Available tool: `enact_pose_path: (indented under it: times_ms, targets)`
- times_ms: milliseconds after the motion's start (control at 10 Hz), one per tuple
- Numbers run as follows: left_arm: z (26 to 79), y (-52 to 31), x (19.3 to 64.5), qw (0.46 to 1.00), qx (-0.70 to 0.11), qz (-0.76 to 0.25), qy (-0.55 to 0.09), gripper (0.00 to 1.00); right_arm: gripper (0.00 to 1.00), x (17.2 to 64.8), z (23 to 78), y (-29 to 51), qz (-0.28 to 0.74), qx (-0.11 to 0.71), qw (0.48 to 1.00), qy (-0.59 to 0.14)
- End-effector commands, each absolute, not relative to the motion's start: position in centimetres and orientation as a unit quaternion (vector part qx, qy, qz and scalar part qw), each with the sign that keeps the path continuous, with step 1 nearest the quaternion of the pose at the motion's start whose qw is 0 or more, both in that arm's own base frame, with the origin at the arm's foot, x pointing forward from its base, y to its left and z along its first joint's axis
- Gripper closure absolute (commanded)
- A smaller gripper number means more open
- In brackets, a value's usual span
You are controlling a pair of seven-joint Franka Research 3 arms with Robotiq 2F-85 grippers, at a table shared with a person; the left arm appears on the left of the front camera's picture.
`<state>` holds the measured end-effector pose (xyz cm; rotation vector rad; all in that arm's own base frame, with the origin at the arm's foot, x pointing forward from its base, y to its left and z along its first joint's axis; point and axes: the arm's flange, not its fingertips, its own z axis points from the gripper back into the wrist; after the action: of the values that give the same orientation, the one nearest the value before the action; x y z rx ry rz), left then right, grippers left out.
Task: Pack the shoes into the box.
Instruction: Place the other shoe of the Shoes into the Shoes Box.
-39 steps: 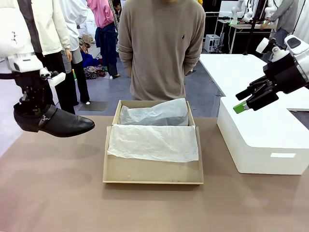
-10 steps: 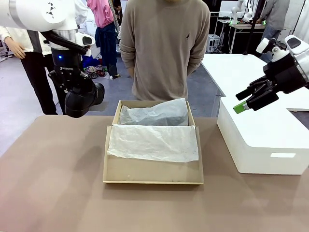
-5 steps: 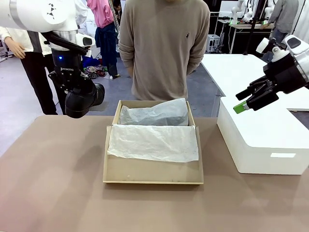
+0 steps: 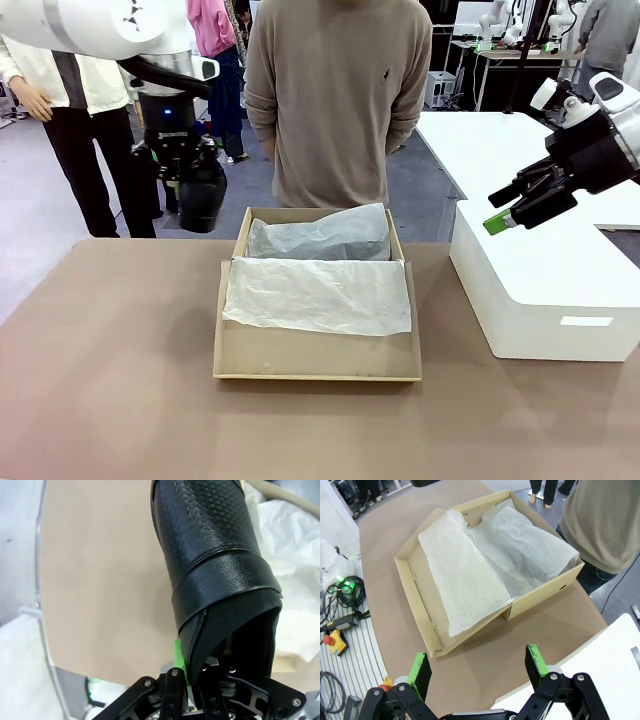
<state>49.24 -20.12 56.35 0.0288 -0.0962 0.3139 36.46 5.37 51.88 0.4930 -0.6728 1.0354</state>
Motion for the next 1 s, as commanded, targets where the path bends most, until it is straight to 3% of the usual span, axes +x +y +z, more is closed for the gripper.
enact_pose_path:
  times_ms: [0,300,900]
  targets:
    - [56.7,-23.2,49.5,0.969,0.018,0.236,-0.074,1.0,0.0,36.7,51.7,5.5,0.486,0.24,0.774,-0.327]
    - [56.6,-25.2,49.5,0.952,-0.017,0.3,-0.065,1.0,0.0,36.7,51.7,5.5,0.486,0.24,0.774,-0.327]
    - [56.0,-25.1,49.2,0.959,-0.01,0.276,-0.062,1.0,0.0,36.7,51.7,5.5,0.486,0.24,0.774,-0.327]
